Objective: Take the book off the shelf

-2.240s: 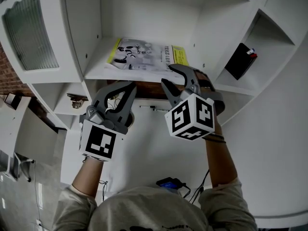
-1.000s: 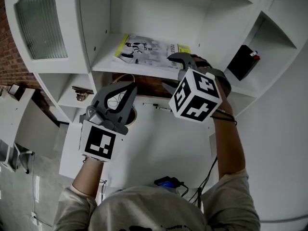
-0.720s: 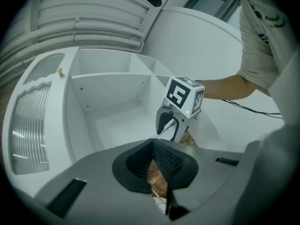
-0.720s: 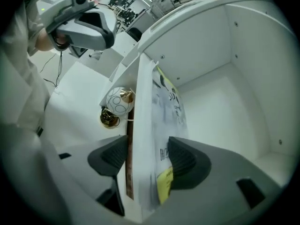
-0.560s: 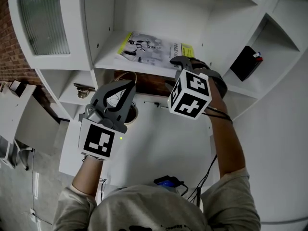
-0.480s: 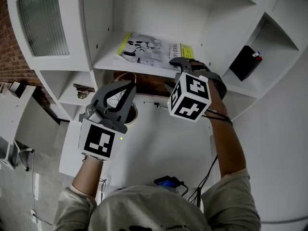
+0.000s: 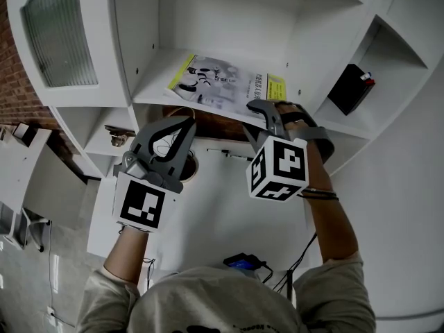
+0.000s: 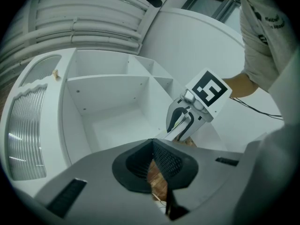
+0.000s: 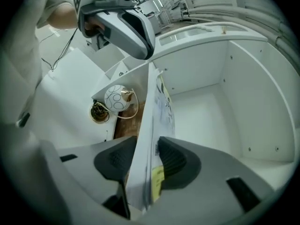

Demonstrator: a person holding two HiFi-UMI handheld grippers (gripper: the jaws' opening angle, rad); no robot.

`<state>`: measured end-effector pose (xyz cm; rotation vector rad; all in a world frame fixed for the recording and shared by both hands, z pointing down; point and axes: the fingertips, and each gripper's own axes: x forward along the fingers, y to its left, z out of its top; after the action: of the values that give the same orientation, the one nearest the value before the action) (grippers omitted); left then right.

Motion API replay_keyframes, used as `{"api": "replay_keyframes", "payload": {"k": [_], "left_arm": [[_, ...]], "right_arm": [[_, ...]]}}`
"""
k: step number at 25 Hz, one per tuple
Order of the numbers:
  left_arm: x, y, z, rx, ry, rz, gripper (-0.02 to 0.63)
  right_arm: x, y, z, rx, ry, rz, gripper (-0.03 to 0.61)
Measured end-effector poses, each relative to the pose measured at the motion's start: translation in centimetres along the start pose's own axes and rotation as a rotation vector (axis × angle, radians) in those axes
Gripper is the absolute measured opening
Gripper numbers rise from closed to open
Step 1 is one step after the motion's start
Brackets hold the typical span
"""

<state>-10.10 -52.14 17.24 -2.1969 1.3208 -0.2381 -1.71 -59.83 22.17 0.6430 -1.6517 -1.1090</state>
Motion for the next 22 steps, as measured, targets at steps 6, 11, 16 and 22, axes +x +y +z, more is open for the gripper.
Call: {"api": "replay_keyframes", "payload": {"k": [6,11,16,22], "left_arm": [[0.6,0.8,-0.1,0.015,0.018,-0.016,0.010],[2.2,-0.8,-1.6,0.152,0.112,-0.120,0.012],[3.8,-0.8,-2.1,0.458,0.223,-0.069,0.163],[5.1,-3.6,-2.1,0.813,0.325,-0.066,0.249]], "right_arm": [[-0.8,-1.2,0.3,-0.070,0.017,-0.089,0.095],[-0.7,-1.4,0.4,-0.053,-0.009,-0.089,0.092],[-0.6,-1.2,0.0,-0.043,-0.024,-0.095,0.092],[-3.5,1.3,-0.9,-0.033,-0.022,-0.105,0.092]]}}
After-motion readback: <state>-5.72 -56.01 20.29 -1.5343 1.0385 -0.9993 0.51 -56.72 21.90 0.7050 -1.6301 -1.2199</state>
